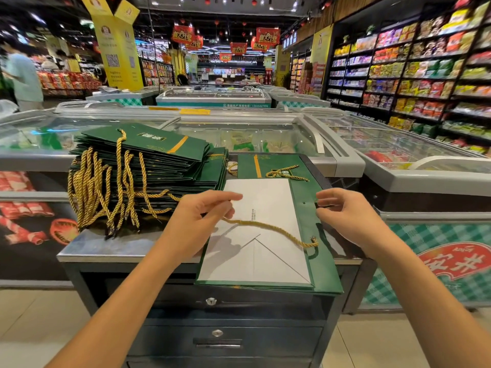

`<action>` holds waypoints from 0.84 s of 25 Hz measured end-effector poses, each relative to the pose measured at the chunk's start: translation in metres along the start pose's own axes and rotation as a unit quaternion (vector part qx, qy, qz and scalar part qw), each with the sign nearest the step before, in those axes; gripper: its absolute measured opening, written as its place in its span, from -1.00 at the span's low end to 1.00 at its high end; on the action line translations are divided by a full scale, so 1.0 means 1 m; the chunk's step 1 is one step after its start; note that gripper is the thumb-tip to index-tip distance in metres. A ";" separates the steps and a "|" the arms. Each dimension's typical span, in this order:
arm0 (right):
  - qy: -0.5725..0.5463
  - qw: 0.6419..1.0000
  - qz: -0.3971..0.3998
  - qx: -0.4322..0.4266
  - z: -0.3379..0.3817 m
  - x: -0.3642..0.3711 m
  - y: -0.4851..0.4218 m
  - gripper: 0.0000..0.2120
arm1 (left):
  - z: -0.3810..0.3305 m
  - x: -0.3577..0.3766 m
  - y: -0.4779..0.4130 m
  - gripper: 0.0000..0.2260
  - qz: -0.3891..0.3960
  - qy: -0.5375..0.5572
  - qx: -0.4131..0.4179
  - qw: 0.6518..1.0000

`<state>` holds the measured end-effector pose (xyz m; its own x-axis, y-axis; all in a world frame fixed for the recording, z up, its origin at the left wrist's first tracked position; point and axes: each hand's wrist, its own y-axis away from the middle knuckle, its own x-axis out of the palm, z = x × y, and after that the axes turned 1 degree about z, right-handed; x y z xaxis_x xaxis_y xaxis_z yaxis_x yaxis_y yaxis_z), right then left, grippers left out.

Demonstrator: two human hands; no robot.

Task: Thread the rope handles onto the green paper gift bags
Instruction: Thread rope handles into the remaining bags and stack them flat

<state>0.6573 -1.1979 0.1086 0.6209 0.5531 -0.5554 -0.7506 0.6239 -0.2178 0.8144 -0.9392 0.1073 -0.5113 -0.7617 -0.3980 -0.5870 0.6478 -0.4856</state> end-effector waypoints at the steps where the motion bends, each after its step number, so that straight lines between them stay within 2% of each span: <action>1: -0.002 1.000 0.014 0.014 0.003 0.000 -0.007 -0.65 | -0.005 0.004 -0.009 -0.76 0.009 0.005 0.003 1.000; 5: 0.005 0.999 0.023 0.047 0.006 0.004 -0.032 -0.62 | -0.015 0.034 -0.050 -0.88 0.051 0.002 -0.008 0.999; 10: -0.189 0.976 0.015 0.103 0.002 0.000 -0.047 -0.74 | -0.012 0.071 -0.095 -0.85 0.085 0.006 -0.042 0.996; 14: -0.241 0.966 0.054 0.080 0.002 -0.004 -0.048 -0.84 | -0.008 0.093 -0.114 -0.84 0.091 -0.020 -0.012 0.996; 17: -0.278 0.958 0.063 0.042 -0.004 -0.004 -0.044 -0.73 | 0.004 0.106 -0.107 -0.80 0.080 -0.023 0.012 0.996; 21: -0.301 0.951 0.068 -0.014 -0.014 -0.005 -0.040 -0.57 | 0.012 0.110 -0.103 -0.88 0.041 0.032 0.025 0.998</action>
<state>0.6812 -1.2335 0.1095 0.5280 0.8490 -0.0213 -0.8340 0.5136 -0.2018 0.8265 -1.0897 0.1046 -0.5961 -0.7028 -0.3882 -0.5109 0.7050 -0.4919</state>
